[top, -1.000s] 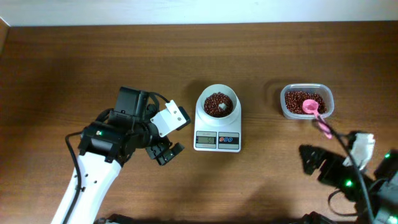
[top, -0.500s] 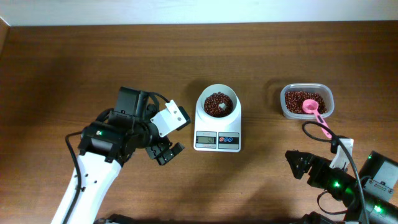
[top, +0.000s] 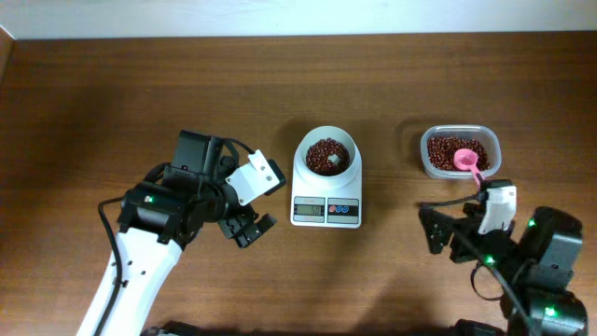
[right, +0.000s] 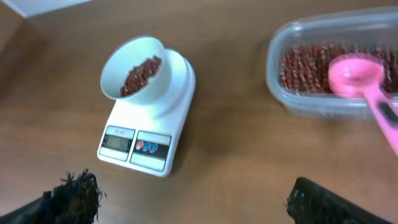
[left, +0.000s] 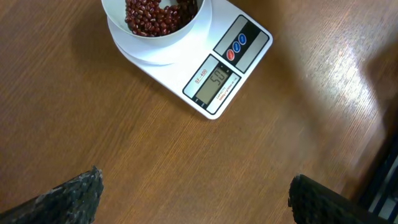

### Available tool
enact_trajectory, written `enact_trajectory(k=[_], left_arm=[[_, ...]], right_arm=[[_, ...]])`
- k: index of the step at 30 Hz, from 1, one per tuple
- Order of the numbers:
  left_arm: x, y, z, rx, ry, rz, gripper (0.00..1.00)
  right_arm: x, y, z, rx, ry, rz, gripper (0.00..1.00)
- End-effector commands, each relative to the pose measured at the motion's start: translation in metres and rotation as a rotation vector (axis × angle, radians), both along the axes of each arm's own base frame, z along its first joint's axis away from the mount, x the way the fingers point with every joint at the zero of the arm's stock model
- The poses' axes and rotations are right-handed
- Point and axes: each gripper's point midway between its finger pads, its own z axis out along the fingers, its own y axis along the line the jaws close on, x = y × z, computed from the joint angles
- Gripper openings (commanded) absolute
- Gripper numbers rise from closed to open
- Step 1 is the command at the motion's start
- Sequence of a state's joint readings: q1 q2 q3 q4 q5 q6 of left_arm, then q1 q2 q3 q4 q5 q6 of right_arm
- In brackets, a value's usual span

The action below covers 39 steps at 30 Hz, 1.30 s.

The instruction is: Scoop and weigh 50g on scale

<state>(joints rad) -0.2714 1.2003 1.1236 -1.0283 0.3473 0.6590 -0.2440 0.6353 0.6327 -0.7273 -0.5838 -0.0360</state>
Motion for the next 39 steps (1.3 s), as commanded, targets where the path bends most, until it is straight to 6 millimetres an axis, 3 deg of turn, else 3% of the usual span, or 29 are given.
enact_trajectory(k=[1, 6, 11, 26, 39], left_arm=[[0.002, 0.000, 0.008, -0.007, -0.027, -0.003, 0.99], [0.002, 0.000, 0.008, -0.007, -0.027, -0.003, 0.99], [0.002, 0.000, 0.008, -0.007, -0.027, -0.003, 0.99], [0.002, 0.000, 0.008, -0.007, -0.027, -0.002, 0.99], [0.002, 0.000, 0.008, -0.007, -0.027, -0.003, 0.99]], right_arm=[[0.006, 0.004, -0.002, -0.084, -0.130, 0.019, 0.99], [-0.006, 0.003, -0.010, -0.138, -0.292, -0.008, 0.99], [-0.015, -0.006, 0.001, -0.190, -0.432, -0.073, 0.99], [0.011, -0.015, -0.016, -0.255, -0.636, -0.163, 0.99], [0.015, -0.032, -0.026, -0.233, -0.602, -0.275, 0.99]])
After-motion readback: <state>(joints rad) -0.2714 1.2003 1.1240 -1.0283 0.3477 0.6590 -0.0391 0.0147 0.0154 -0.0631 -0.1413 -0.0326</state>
